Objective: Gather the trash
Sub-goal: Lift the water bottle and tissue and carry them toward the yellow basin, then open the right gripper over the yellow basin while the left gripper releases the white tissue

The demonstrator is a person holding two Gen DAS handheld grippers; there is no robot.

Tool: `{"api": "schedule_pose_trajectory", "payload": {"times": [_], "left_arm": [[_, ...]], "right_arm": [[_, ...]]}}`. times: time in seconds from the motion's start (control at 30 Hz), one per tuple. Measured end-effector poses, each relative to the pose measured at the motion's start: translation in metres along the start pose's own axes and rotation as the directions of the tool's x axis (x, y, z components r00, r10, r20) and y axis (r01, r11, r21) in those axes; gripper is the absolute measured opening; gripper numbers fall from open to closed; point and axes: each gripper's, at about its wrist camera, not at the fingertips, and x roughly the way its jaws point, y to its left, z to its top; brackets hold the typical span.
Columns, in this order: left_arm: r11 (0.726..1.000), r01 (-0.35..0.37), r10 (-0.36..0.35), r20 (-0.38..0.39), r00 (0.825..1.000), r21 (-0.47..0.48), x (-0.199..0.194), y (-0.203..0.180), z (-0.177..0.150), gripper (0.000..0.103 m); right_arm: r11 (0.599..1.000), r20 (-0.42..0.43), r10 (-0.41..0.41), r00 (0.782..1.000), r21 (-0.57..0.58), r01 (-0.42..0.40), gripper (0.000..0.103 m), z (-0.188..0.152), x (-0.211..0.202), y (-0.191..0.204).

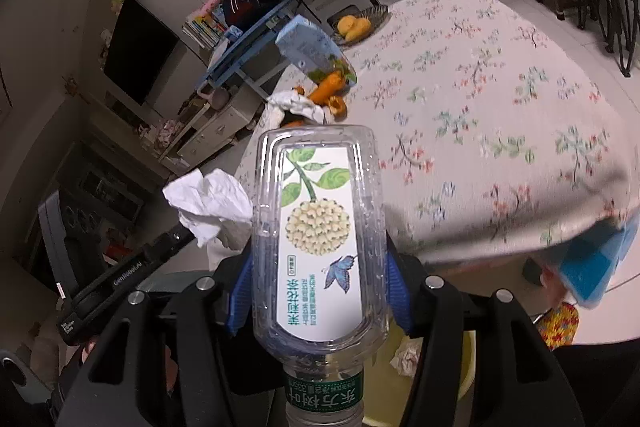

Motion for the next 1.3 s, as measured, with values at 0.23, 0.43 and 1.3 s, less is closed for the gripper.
{"api": "schedule_pose_trajectory", "payload": {"times": [0.23, 0.43, 1.3], "left_arm": [[1.000, 0.005, -0.005, 0.001, 1.000, 0.005, -0.010, -0.004, -0.016, 0.003], [1.000, 0.011, -0.011, 0.002, 1.000, 0.012, -0.020, -0.008, -0.028, 0.003], [0.997, 0.066, -0.066, -0.019, 0.998, 0.044, -0.037, -0.021, -0.049, 0.003]], "right_arm": [[1.000, -0.042, -0.017, 0.999, 0.012, 0.017, 0.055, -0.018, 0.003, 0.000], [0.999, -0.090, -0.049, 0.995, 0.018, 0.051, 0.055, -0.033, 0.012, 0.001], [0.983, -0.288, -0.182, 0.940, -0.025, 0.182, 0.056, -0.070, 0.052, -0.004]]}}
